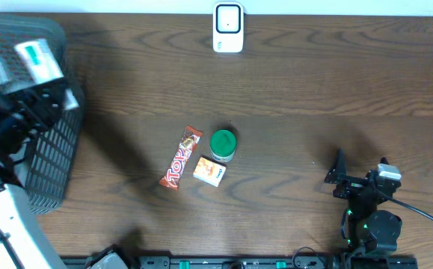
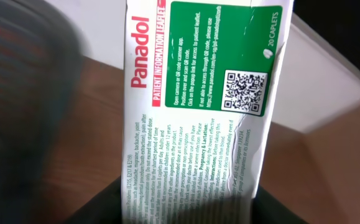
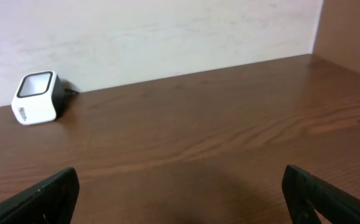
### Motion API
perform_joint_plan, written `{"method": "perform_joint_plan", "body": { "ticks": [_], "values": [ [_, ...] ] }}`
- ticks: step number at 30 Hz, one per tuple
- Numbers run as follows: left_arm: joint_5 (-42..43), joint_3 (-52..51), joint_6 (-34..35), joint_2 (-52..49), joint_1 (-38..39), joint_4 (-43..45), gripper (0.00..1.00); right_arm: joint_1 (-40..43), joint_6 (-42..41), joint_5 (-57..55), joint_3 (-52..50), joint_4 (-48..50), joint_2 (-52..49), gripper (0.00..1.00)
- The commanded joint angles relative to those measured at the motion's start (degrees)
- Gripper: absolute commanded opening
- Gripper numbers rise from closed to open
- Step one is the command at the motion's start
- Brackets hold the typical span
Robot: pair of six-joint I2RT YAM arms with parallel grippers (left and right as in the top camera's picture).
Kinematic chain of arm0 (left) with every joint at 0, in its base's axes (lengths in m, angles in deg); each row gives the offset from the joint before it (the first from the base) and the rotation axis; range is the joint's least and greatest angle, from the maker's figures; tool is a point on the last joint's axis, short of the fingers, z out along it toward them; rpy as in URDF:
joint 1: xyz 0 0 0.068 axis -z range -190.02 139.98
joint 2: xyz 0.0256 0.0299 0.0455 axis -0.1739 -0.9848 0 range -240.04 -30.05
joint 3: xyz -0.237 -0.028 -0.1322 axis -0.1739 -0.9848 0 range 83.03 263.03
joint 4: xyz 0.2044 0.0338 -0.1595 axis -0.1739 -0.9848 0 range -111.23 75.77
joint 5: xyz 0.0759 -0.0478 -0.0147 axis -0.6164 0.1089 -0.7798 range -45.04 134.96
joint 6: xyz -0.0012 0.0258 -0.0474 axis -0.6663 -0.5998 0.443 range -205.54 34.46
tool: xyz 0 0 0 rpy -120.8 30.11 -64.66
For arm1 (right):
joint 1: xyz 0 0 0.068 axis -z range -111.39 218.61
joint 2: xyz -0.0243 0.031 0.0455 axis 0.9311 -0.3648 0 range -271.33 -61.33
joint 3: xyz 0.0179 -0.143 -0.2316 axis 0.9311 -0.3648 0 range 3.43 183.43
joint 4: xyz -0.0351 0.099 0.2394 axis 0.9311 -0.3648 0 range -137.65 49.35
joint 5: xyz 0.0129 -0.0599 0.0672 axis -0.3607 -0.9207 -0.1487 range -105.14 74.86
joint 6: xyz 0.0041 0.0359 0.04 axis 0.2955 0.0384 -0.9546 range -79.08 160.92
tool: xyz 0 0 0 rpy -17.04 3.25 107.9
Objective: Scan the item barcode
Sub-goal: 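Grasp the white-green Panadol box with the left gripper and lift it, then carry the Panadol box right across the table past the jar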
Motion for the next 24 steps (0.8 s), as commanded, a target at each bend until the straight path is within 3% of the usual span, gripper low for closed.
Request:
{"method": "perform_joint_plan", "body": {
  "ticks": [1,6,13,24],
  "values": [
    [4.33,-0.35,0.46,-0.07,5.38,-0.81,0.50,0.04,0.46,0.11,-0.22,-0.07,0.20,0.99],
    [4.20,-0.57,0.00,-1.14,14.08,-1.51,0.51,0.04,0.46,0.11,-0.22,-0.07,0.20,0.99],
    [4.11,-3.15,-5.86,-3.41,24.68,-4.04,0.51,0.04,0.46,0.11,-0.22,-0.04,0.20,0.99],
    [3.93,-7.85,-7.30,-9.42,35.17,-4.20,0.50,0.04,0.46,0.13,-0.22,-0.07,0.20,0.99]
  ]
}}
